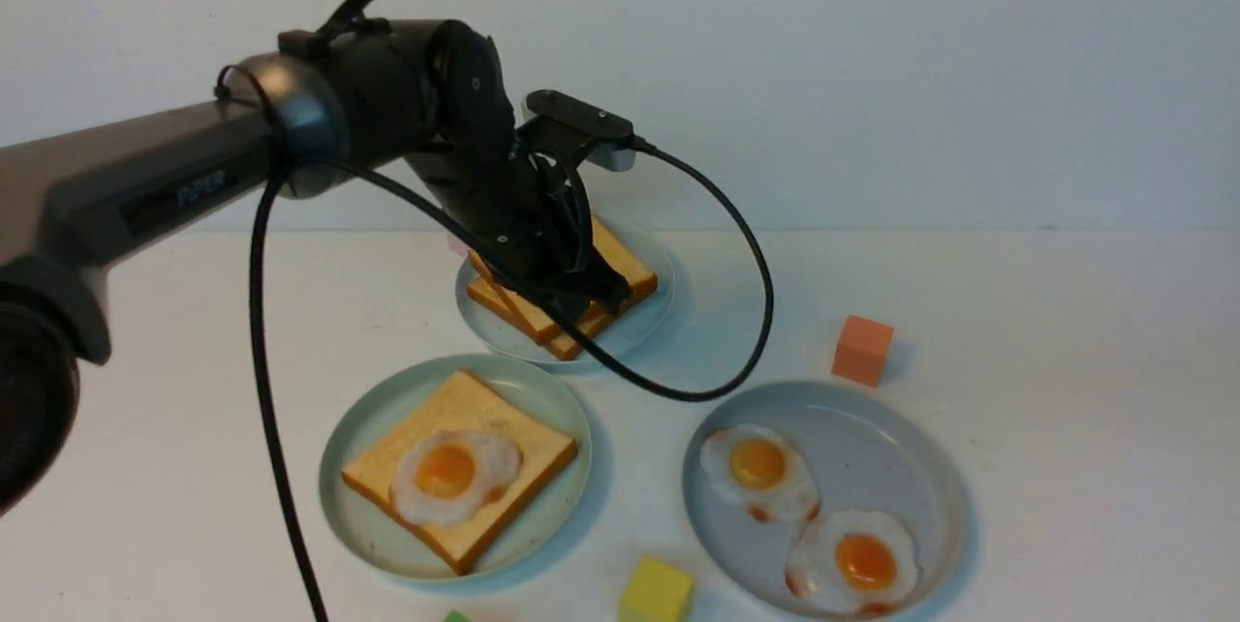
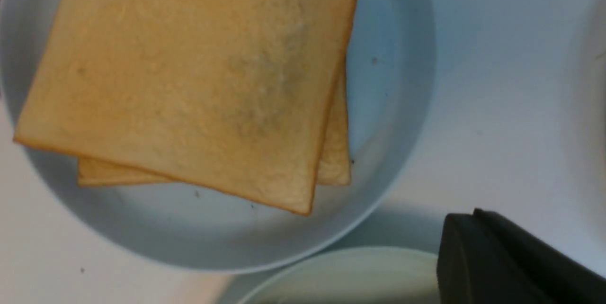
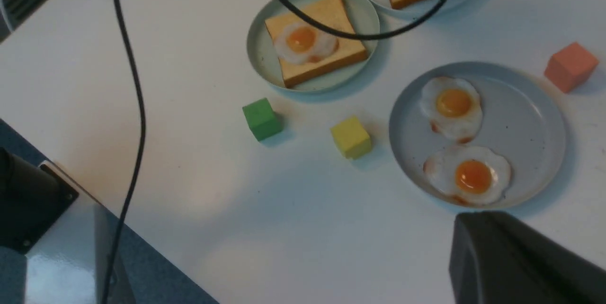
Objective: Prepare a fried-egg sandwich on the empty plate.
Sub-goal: Use the left arm to grab a slice of bread
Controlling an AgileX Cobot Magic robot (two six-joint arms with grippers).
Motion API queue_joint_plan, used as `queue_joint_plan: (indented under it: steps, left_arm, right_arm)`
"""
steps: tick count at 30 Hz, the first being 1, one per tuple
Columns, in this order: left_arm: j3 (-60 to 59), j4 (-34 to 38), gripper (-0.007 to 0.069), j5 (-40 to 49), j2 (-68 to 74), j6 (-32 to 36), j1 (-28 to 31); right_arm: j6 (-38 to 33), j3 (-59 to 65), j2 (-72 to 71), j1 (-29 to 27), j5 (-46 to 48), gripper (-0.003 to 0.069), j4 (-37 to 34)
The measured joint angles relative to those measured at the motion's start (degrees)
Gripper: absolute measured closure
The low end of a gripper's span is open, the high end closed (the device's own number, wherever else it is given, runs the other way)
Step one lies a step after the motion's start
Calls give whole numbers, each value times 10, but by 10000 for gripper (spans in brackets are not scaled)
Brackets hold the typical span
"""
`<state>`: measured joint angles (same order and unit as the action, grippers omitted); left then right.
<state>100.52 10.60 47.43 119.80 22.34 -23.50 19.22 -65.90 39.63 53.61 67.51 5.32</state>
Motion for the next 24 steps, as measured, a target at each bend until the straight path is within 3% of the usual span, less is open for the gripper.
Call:
queue_joint_plan:
  steps: [1, 8, 11, 24]
  left_arm:
    - [1, -3, 592, -3, 1, 3, 0]
    - [3, -48, 342, -76, 31, 26, 0]
    - [4, -67, 281, -94, 43, 26, 0]
    - [5, -91, 262, -132, 79, 26, 0]
  right_arm:
    - [0, 0, 0, 0, -1, 660, -1]
    - [0, 0, 0, 0, -2, 656, -13]
    - [0, 0, 0, 0, -2, 655, -13]
    - [14, 0, 0, 0, -5, 651, -13]
